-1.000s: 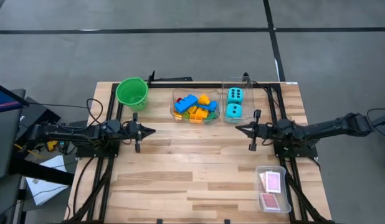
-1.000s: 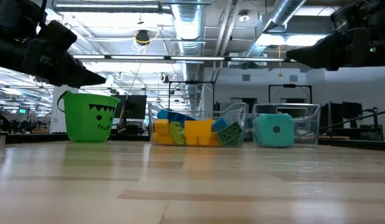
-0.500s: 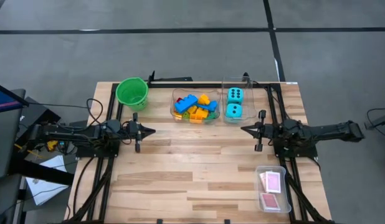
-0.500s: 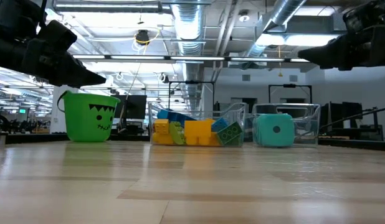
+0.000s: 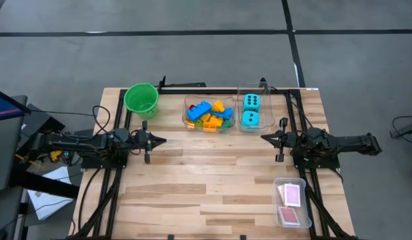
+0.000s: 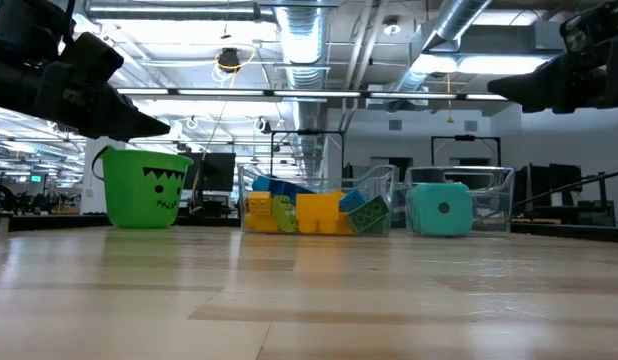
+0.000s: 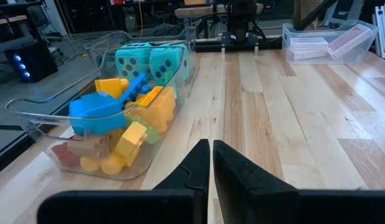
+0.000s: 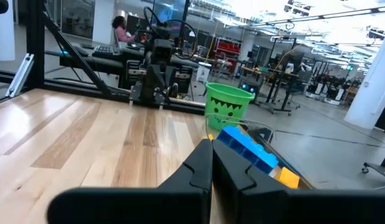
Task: Pick & Place Toys
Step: Return to Home Position
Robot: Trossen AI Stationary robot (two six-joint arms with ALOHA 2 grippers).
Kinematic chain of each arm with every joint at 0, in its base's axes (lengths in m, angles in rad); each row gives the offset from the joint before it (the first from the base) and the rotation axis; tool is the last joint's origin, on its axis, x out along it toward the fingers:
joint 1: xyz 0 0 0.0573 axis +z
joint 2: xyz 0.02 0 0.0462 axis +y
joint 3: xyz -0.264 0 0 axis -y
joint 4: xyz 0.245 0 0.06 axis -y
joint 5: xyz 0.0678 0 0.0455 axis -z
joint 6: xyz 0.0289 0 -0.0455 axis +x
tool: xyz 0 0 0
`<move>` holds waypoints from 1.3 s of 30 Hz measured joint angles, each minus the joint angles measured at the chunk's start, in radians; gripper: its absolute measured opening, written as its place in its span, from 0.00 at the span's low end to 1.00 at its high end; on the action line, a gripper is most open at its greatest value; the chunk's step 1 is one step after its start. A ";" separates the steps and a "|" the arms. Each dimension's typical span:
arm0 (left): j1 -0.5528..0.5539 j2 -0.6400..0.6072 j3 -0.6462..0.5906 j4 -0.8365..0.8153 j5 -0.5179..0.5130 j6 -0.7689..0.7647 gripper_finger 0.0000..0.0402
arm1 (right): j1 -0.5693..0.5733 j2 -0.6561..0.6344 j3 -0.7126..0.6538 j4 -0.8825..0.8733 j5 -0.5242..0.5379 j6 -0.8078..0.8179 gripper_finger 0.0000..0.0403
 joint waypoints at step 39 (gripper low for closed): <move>0.000 0.000 0.000 0.000 0.001 0.000 0.04 | -0.004 0.018 0.005 -0.009 -0.001 -0.016 0.00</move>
